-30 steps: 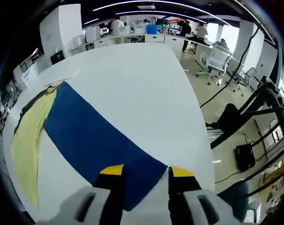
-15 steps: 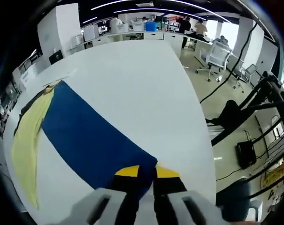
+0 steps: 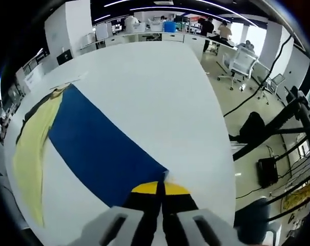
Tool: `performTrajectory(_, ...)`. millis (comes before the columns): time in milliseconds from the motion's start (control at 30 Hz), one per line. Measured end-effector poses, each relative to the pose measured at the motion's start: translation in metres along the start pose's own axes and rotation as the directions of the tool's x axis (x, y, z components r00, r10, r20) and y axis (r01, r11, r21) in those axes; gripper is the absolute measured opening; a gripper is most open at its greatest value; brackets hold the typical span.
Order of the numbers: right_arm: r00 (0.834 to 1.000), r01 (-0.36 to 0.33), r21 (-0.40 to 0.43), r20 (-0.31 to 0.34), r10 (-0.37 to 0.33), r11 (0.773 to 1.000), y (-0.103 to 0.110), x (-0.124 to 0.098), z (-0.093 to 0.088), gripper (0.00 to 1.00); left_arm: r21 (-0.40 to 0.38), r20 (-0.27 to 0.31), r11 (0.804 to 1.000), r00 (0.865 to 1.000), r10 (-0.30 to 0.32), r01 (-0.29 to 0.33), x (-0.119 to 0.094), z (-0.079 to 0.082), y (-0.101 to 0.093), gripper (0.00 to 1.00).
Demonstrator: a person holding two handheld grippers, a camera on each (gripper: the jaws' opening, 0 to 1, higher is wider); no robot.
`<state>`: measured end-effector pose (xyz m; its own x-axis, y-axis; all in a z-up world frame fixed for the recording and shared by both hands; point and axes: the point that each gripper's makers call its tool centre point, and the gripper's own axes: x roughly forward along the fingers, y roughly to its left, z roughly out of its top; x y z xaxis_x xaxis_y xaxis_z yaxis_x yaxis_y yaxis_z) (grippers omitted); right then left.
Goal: Fold the garment on the visible template until the final outline fits inside the template.
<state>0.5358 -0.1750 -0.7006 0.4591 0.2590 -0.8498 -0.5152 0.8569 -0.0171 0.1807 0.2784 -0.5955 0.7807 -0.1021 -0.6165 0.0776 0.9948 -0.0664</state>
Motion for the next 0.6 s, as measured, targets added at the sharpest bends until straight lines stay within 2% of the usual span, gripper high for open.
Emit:
performTrajectory(67,1.000,0.000,0.001,-0.002,0.000,1.000,0.000,-0.002,0.003,0.00,0.000,0.001,1.000,1.000,-0.003,0.003,0.000,0.000,0.000,1.00)
performTrajectory(167,1.000,-0.008,0.078,0.006,0.008,0.997,0.001,-0.006,0.008,0.00,0.006,-0.014,1.000,1.000,-0.004,0.004,0.001,-0.001,-0.001,1.00)
performTrajectory(333,1.000,-0.005,0.056,-0.001,0.005,0.998,0.006,-0.013,0.014,0.00,-0.001,-0.007,1.000,1.000,-0.015,0.015,0.004,0.002,-0.002,1.00)
performTrajectory(433,1.000,-0.010,0.082,-0.003,0.010,0.997,0.010,-0.018,0.020,0.00,0.003,-0.012,1.000,1.000,-0.023,0.023,0.006,0.003,-0.004,1.00)
performTrajectory(567,1.000,-0.020,0.065,-0.010,0.020,0.998,0.019,-0.022,0.027,0.00,0.006,-0.014,0.999,0.999,-0.034,0.034,0.006,0.003,-0.005,0.99)
performTrajectory(600,1.000,-0.025,0.060,-0.009,0.025,0.998,0.014,-0.018,0.033,0.00,0.006,-0.016,0.999,0.999,-0.036,0.036,0.006,0.003,-0.006,0.99)
